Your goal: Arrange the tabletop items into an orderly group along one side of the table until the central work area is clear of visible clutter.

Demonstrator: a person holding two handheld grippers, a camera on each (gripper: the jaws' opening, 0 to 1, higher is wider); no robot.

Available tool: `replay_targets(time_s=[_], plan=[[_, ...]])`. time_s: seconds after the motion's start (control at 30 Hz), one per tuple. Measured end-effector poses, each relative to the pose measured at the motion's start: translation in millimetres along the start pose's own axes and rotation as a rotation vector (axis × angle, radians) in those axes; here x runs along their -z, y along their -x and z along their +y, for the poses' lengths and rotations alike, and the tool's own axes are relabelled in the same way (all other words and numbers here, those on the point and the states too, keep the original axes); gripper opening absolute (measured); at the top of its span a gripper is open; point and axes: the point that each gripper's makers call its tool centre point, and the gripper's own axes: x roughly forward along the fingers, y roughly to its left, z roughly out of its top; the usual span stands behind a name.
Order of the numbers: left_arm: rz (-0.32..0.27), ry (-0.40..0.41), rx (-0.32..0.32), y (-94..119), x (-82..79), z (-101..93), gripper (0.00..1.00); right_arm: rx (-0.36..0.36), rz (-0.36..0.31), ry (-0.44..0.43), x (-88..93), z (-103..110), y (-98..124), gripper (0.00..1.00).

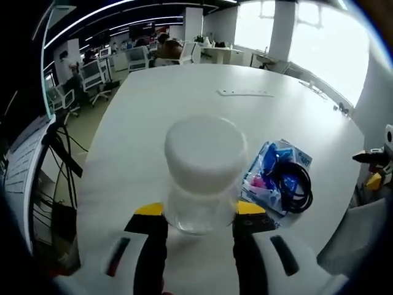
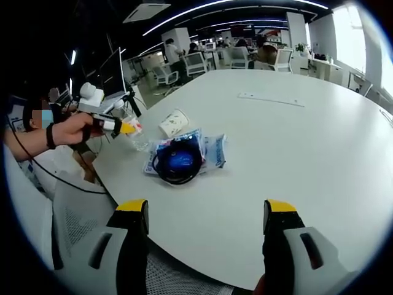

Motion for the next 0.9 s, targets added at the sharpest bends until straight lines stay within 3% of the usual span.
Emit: replay_targets(time_s=[0.9], plan=[[-0.008, 0.093, -0.093, -18.2, -20.2, 12.5, 0.40, -0.023, 0.015, 0.011, -0.7, -2.3, -4.3, 0.76]])
